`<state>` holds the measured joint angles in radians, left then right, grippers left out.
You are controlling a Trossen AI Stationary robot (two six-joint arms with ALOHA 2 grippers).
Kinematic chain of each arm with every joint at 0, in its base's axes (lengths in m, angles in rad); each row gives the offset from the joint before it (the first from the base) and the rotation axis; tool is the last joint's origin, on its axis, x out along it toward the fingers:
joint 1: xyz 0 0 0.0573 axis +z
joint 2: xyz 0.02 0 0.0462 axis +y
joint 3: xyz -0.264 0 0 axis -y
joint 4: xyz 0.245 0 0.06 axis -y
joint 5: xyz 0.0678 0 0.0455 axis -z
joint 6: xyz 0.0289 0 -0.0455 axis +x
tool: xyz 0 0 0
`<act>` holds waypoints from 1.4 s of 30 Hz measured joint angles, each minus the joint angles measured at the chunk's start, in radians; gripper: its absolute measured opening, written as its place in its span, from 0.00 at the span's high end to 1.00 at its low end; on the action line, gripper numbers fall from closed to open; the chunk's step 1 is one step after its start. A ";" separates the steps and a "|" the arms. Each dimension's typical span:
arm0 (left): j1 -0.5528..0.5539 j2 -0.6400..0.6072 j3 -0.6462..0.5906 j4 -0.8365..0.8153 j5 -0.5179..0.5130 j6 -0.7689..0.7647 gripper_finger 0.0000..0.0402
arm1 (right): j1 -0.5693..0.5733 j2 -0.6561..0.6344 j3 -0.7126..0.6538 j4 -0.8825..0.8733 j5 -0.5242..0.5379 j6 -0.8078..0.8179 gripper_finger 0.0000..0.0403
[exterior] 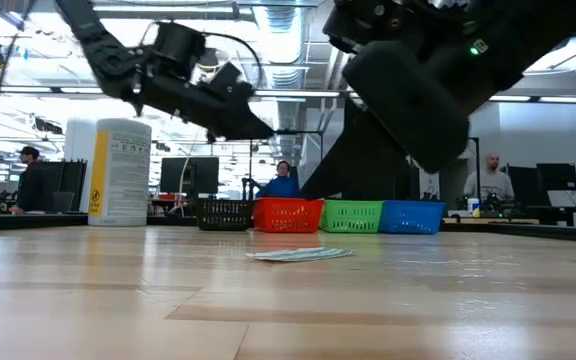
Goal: Pick & Place First Aid Supplies
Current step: Put the green bandage pack into the red bin
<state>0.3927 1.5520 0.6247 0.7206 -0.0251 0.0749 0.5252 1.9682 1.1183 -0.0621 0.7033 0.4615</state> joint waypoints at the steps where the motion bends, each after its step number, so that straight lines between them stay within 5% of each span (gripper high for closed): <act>1: -0.006 -0.028 -0.021 -0.001 0.000 -0.014 0.77 | 0.004 0.000 0.000 -0.005 0.000 0.000 0.74; 8: -0.127 -0.181 -0.191 -0.002 0.004 -0.058 0.77 | 0.029 0.000 0.000 -0.004 -0.001 0.015 0.74; 18: -0.338 -0.246 -0.351 0.038 -0.008 -0.127 0.78 | -0.013 0.000 0.000 -0.005 -0.089 0.122 0.70; 30: -0.521 -0.243 -0.375 0.097 -0.008 -0.136 0.78 | -0.056 0.000 0.000 -0.069 -0.127 0.164 0.40; 42: -0.596 -0.243 -0.375 0.124 -0.008 -0.143 0.78 | -0.103 0.022 0.001 -0.103 -0.147 0.186 0.44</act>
<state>-0.2032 1.3094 0.2493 0.8449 -0.0334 -0.0685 0.4217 1.9898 1.1190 -0.1647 0.5563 0.6476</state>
